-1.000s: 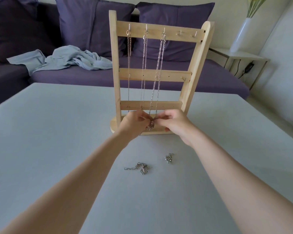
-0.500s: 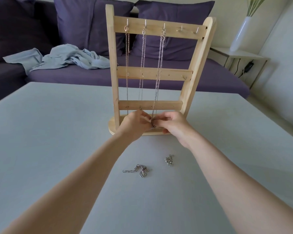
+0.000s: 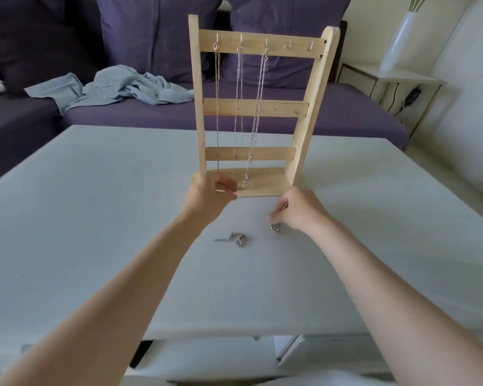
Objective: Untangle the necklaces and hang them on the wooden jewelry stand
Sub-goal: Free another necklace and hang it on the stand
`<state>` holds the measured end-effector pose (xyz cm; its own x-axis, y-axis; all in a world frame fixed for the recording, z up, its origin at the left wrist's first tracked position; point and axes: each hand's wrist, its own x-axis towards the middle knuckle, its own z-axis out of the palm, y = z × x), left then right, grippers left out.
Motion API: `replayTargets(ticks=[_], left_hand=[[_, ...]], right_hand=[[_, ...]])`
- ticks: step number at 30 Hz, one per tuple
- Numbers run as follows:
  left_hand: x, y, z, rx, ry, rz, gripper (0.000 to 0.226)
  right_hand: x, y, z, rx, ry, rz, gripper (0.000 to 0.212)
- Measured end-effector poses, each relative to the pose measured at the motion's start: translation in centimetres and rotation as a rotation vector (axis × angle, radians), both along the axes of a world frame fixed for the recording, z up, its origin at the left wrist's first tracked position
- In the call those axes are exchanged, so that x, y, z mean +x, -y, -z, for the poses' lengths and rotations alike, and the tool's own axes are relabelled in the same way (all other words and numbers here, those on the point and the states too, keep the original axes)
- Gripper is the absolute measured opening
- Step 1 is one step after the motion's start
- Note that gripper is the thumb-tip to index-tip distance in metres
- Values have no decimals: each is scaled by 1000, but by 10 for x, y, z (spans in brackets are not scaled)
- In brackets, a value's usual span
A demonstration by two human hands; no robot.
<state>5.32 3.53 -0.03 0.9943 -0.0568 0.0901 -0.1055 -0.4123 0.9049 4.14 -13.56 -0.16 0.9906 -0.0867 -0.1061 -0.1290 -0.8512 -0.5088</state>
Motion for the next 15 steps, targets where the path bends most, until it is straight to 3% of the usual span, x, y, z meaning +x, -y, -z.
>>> replayTargets(ticks=[3, 5, 8, 10, 12, 15], left_hand=[[-27, -4, 0, 4, -89, 90, 28], [-37, -3, 3, 18, -128, 118, 26], [-47, 0, 2, 6, -145, 154, 15], [-52, -2, 0, -107, -221, 184, 11], [-54, -7, -2, -254, -295, 184, 13], [-53, -14, -1, -328, -289, 121, 14]], right_hand=[[-23, -10, 9, -117, 33, -52, 2], [-30, -19, 10, -51, 82, -43, 9], [-38, -30, -3, 517, 118, 38, 13], [-44, -31, -13, 841, 40, 38, 13], [-48, -30, -18, 979, -33, 42, 11], [-49, -28, -20, 1000, -48, 100, 9]])
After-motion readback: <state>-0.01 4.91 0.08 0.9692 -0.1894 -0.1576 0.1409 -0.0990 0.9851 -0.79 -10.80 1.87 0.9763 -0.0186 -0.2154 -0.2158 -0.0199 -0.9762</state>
